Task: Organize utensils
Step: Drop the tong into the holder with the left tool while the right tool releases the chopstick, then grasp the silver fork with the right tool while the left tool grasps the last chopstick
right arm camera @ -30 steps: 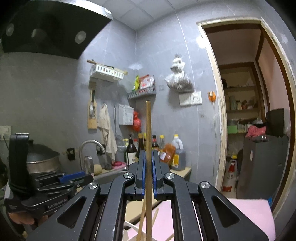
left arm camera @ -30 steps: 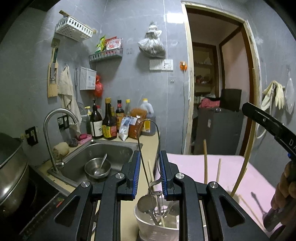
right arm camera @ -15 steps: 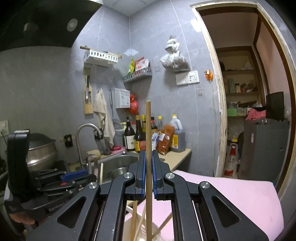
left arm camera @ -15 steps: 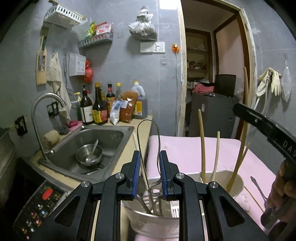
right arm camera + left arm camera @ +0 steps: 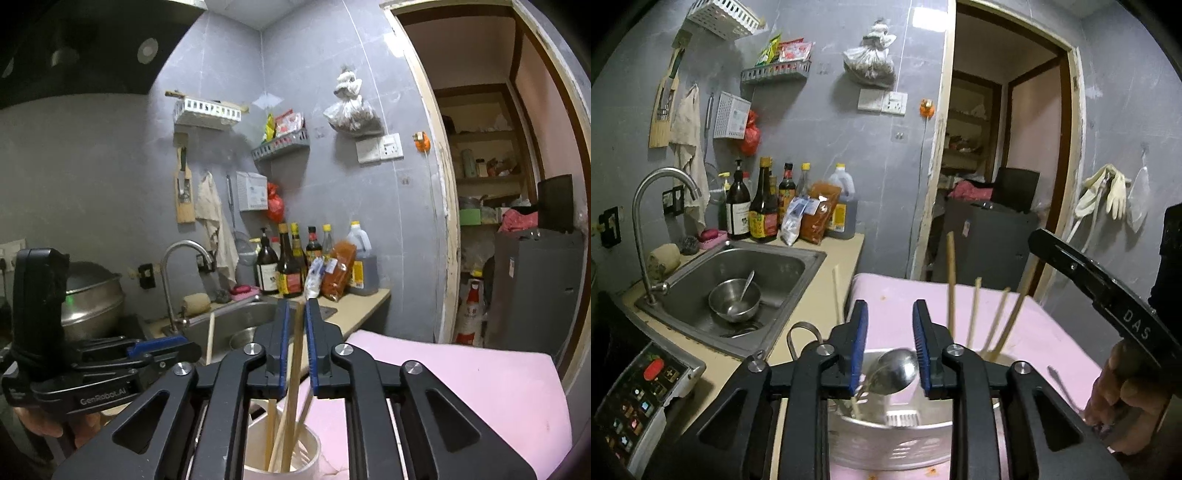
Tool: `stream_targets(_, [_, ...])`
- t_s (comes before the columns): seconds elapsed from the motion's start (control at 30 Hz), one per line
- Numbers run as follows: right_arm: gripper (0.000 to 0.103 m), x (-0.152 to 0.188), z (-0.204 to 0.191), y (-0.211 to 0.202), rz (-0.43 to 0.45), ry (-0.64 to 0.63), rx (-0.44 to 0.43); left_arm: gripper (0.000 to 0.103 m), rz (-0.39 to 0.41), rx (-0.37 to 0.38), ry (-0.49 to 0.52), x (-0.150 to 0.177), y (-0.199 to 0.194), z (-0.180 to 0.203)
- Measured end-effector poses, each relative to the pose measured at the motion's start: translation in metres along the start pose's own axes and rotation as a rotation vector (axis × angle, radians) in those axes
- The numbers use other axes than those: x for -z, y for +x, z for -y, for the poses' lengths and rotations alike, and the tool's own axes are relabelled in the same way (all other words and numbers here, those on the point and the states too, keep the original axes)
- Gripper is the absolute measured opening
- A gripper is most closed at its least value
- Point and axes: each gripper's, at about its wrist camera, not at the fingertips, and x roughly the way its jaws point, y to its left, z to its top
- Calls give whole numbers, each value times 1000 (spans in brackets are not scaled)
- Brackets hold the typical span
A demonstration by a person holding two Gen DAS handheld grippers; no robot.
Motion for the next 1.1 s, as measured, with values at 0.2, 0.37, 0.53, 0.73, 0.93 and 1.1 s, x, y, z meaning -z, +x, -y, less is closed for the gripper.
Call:
stream_targets(0.2, [24,-18,6,-25,68,-36,34,38,77,29,-35,-17,-15,17])
stream_targets(0.37, [38,-29,19,-54,121,-60,100,49,138,57,-43,-29,-25,40])
stream_targets(0.53, [47,-35,35,-86,160,-89,165,62,182,88,-34,-35,-32,69])
stream_targets(0.73, [74,-36,62,-124,177,-91,243,87,206,130,-27,-34,-31,99])
stream_targets(0.93, [102,-27,89,-155,170,-75,320,100,182,162,-22,-24,-24,127])
stream_targets(1.1, [103,-17,107,-170,144,-68,356,100,142,187,-14,-10,-14,146])
